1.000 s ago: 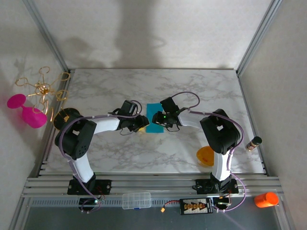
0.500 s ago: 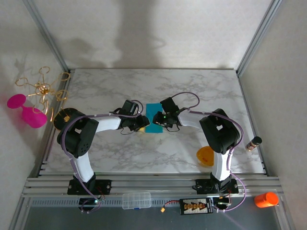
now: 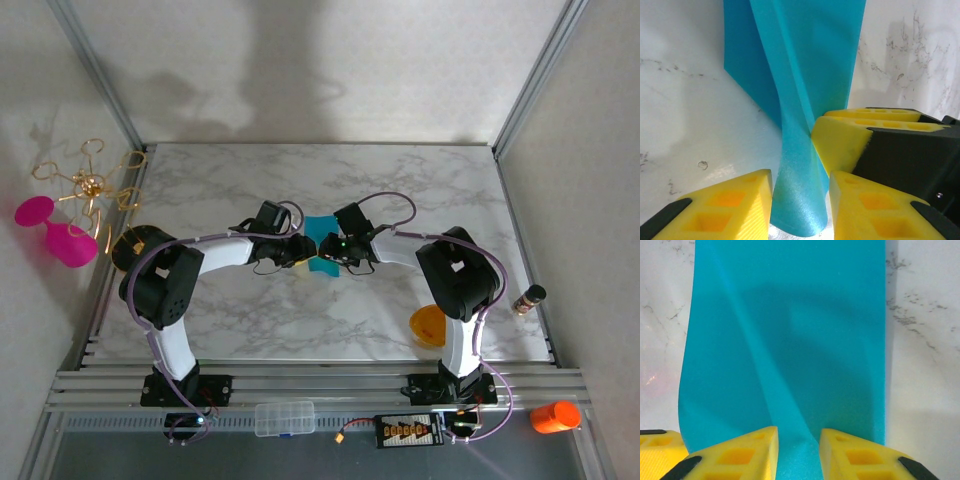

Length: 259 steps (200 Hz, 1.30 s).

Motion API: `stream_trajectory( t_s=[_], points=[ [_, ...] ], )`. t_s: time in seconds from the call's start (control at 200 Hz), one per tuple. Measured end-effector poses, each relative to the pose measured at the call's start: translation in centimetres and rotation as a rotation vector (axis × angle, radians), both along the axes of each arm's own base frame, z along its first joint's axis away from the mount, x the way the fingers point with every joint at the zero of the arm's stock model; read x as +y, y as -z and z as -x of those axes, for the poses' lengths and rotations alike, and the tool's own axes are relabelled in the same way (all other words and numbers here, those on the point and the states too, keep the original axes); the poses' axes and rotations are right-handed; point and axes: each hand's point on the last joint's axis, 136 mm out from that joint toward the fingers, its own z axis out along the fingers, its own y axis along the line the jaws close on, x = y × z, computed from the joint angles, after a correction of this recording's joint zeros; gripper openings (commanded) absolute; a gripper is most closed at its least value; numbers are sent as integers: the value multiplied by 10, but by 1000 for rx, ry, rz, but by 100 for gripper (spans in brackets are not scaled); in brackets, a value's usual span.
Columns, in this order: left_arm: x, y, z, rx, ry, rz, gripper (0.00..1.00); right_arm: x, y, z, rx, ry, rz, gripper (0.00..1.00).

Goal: Fold a paper plane with a square sheet of paper (pick it up from the middle)
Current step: Third fold the triangle at the center of the table.

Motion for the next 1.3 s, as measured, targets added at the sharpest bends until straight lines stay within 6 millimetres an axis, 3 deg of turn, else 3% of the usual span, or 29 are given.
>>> stream_trajectory(
  t_s=[0.456, 0.896, 1.297],
  points=[
    [1, 10, 17, 55, 30, 23, 35, -1, 0, 0, 0, 1, 0, 30],
    [8, 5, -3, 56, -77, 86, 23, 0, -1, -1, -5, -7, -7, 34],
    [12, 24, -10, 108, -135, 96, 17, 2, -3, -1, -23, -28, -26, 41]
  ],
)
